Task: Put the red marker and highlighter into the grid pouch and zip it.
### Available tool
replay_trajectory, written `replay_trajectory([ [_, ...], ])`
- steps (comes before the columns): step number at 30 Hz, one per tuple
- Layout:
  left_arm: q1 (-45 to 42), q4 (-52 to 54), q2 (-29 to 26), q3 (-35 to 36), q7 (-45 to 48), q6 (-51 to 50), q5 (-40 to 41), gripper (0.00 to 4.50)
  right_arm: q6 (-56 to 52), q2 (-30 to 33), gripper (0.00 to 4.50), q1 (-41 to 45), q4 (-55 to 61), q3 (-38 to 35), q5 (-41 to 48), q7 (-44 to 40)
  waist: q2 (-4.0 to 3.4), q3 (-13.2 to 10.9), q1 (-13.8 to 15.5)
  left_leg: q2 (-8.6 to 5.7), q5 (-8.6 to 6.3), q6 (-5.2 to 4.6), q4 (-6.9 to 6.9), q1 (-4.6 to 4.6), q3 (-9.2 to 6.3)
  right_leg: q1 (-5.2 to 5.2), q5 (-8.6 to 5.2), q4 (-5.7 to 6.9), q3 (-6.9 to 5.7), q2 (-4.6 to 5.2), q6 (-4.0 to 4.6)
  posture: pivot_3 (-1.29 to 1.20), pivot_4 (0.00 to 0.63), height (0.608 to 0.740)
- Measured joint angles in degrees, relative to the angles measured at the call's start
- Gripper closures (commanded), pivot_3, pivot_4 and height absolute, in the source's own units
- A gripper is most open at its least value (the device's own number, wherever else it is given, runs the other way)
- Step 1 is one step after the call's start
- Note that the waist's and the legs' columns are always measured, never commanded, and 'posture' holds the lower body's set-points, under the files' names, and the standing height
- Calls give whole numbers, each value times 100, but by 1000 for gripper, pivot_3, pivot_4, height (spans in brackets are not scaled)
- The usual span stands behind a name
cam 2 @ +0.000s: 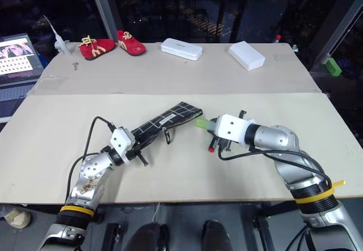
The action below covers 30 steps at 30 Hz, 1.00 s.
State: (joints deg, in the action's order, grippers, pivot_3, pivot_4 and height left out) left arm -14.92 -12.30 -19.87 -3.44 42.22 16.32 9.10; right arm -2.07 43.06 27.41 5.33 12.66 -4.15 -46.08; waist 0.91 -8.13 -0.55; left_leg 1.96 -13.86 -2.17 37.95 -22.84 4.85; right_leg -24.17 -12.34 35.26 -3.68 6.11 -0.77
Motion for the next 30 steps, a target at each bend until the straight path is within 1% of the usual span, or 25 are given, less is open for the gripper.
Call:
replay_trajectory([
  [5, -1, 9, 24, -29, 12, 3, 0, 4500, 323, -231, 3442, 340, -355, 50, -196, 5, 0, 0, 8, 5, 1, 3, -1, -1, 0, 0, 1, 5, -6, -8, 3, 0, 150, 740],
  [9, 9, 10, 29, -70, 29, 10, -2, 4500, 557, -306, 3442, 359, -778, 175, -383, -27, 0, 0, 47, -1, 1, 2, -1, -4, 2, 1, 2, -1, -4, 0, 4, 0, 150, 740],
  [16, 8, 10, 58, -116, 24, 12, -2, 4500, 764, -347, 3442, 472, -983, 218, -510, -109, 0, 0, 74, 1, 1, 2, -1, -2, 1, 0, 2, 4, -5, -2, 5, 0, 150, 740],
  [30, 12, 13, 62, -139, -6, 15, -6, 4500, 1012, -674, 3442, 629, -1588, 312, -917, 9, -1, 0, 68, 1, 2, 3, 0, -1, 4, 1, 4, 6, -5, -2, 8, 0, 150, 740],
])
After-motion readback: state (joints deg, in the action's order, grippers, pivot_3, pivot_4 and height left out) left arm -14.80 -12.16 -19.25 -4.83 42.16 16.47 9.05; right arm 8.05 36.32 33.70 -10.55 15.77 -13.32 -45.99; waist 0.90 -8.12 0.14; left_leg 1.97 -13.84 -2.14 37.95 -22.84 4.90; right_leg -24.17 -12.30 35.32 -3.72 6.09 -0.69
